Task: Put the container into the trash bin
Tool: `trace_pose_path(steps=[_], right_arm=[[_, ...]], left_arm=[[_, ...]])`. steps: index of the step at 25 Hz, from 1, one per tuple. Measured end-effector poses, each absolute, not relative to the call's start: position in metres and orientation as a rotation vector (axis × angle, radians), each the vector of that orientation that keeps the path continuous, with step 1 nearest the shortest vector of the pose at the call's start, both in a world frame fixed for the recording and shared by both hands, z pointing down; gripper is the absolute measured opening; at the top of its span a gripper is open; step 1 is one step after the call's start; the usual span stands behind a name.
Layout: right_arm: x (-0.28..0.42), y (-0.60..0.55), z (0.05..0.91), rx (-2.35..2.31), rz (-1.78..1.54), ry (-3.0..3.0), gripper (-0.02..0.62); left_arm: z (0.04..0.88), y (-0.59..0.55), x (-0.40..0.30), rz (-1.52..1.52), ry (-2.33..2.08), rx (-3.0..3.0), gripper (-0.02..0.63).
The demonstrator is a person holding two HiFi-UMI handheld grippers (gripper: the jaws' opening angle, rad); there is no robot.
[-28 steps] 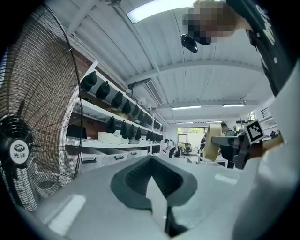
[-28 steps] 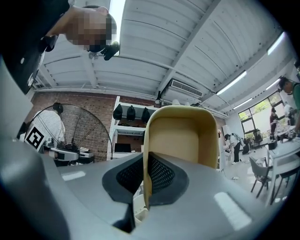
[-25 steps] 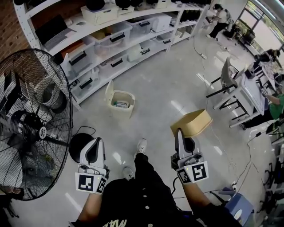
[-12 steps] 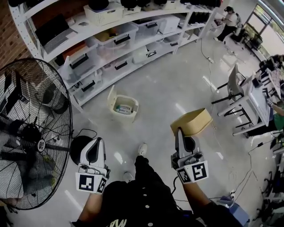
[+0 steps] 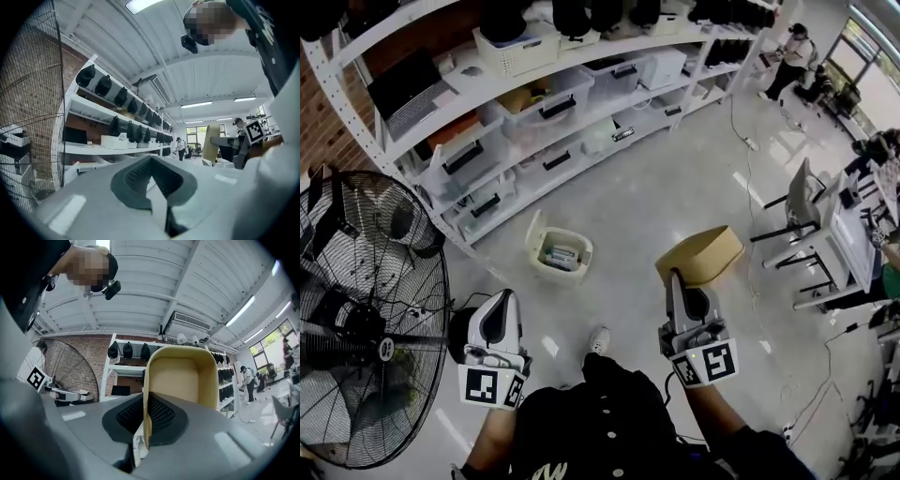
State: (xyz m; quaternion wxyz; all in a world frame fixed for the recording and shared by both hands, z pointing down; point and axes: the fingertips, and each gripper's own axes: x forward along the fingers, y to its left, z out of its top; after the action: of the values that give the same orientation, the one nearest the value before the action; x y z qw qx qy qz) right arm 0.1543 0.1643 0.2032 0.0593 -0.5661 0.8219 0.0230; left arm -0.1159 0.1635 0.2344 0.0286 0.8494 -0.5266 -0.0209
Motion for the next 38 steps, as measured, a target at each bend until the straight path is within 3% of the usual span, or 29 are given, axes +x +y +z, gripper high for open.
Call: trace_pose_path(steps=[19,38], right_arm=[[0.192,0.057,0.193,-1.521,0.043,2.554,0.025],[0.177,0.015,0.221,-1.499,0.002,2.633,0.025]], left_arm=[[0.227,0.089,-0.060,-0.053,-1.767,2.531,0.000],[0.242,0.051,-0.068,-0.006,-1.760,2.501,0.000]])
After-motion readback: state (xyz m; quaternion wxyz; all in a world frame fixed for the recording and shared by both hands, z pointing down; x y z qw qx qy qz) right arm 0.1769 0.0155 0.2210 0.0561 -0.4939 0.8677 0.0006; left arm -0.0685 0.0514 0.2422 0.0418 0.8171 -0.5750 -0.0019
